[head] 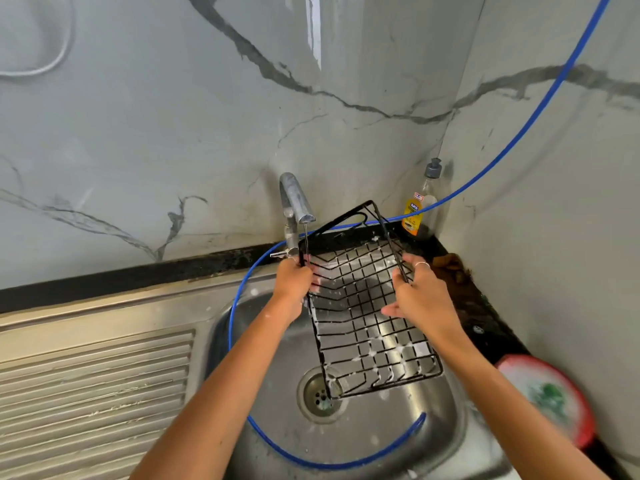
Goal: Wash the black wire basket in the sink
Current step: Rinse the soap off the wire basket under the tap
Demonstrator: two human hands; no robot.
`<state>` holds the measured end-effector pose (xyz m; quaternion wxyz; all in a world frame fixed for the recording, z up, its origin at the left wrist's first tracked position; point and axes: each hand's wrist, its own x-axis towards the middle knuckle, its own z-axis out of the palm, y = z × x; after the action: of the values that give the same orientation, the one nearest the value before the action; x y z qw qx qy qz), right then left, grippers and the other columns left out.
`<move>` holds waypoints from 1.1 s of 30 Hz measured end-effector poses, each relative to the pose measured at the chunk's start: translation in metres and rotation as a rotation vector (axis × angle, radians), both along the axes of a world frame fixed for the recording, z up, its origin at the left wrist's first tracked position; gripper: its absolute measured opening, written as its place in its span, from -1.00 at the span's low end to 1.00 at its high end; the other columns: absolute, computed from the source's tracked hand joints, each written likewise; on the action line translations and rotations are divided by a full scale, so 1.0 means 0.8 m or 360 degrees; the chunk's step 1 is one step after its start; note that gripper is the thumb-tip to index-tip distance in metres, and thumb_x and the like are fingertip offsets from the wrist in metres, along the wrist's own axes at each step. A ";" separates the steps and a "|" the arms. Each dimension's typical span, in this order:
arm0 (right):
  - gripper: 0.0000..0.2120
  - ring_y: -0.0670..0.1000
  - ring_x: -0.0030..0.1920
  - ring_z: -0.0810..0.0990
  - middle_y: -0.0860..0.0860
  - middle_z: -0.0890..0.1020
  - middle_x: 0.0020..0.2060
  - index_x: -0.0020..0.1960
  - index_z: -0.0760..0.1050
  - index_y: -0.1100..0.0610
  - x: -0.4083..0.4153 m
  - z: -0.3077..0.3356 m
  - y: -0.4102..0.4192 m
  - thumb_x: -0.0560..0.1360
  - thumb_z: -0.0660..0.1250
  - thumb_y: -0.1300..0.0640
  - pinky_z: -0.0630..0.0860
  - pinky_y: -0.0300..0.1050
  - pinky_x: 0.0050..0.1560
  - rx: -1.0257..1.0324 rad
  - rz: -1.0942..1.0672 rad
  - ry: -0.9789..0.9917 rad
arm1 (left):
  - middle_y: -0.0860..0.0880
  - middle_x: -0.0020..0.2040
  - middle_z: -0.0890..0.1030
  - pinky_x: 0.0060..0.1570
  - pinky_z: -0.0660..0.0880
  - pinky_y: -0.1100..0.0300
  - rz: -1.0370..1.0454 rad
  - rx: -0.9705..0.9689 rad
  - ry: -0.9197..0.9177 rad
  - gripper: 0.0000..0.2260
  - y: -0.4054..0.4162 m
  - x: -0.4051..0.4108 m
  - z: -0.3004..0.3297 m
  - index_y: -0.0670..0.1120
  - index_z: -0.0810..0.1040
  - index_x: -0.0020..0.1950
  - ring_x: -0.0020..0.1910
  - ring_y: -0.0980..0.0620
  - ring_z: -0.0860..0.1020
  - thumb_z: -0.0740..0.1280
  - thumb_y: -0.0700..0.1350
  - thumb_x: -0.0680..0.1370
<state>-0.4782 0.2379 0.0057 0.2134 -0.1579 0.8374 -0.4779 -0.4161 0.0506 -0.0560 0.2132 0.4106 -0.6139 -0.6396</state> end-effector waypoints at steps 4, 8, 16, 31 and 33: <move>-0.53 0.08 -0.20 0.69 0.18 0.37 0.36 0.48 0.17 0.06 -0.002 0.013 -0.005 0.61 0.18 0.14 0.58 -0.29 -0.37 -0.0069 -0.0031 0.0014 | -0.09 -0.27 0.55 -0.38 0.43 0.28 -0.0001 0.0102 0.0061 -0.66 0.015 -0.001 -0.004 -0.14 0.48 -0.17 -0.34 0.05 0.50 0.03 -0.48 0.55; -0.51 0.03 -0.32 0.68 0.20 0.32 0.40 0.50 0.13 0.12 0.003 0.026 -0.007 0.61 0.17 0.15 0.62 -0.25 -0.31 -0.0072 0.0011 0.0041 | -0.08 -0.20 0.58 -0.29 0.52 0.28 0.0121 0.0209 0.0172 -0.73 0.018 -0.005 -0.006 -0.12 0.48 -0.12 -0.25 0.07 0.57 0.09 -0.39 0.63; -0.34 0.06 -0.29 0.68 0.14 0.40 0.28 0.55 -0.06 0.04 0.006 0.041 -0.012 0.58 0.24 0.17 0.62 -0.24 -0.33 -0.0041 0.0202 0.0135 | -0.07 -0.16 0.59 -0.21 0.52 0.25 0.0275 0.0186 0.0463 -0.73 0.009 -0.022 0.021 -0.11 0.50 -0.12 -0.21 0.06 0.58 0.11 -0.34 0.66; -0.10 0.06 0.43 0.31 0.04 0.25 0.48 0.53 -0.11 -0.15 -0.017 0.014 0.011 0.38 0.32 -0.32 0.25 0.04 0.42 -0.0026 0.0301 0.0010 | -0.21 -0.04 0.64 -0.06 0.57 0.11 -0.0006 0.0456 0.0575 -0.78 -0.017 -0.021 0.021 -0.21 0.56 -0.03 -0.06 -0.09 0.62 0.14 -0.38 0.63; -0.15 0.05 0.34 0.41 0.07 0.40 0.38 0.53 -0.02 -0.12 -0.018 0.008 0.005 0.39 0.35 -0.27 0.35 -0.02 0.34 -0.0143 0.0160 0.0089 | -0.20 -0.03 0.64 -0.10 0.59 0.14 0.0005 0.0553 0.0611 -0.82 -0.017 -0.022 0.022 -0.21 0.56 0.02 -0.08 -0.06 0.63 0.17 -0.35 0.63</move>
<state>-0.4924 0.2423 0.0121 0.2062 -0.2225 0.8117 -0.4992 -0.4334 0.0371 -0.0383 0.2530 0.3130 -0.4425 -0.8014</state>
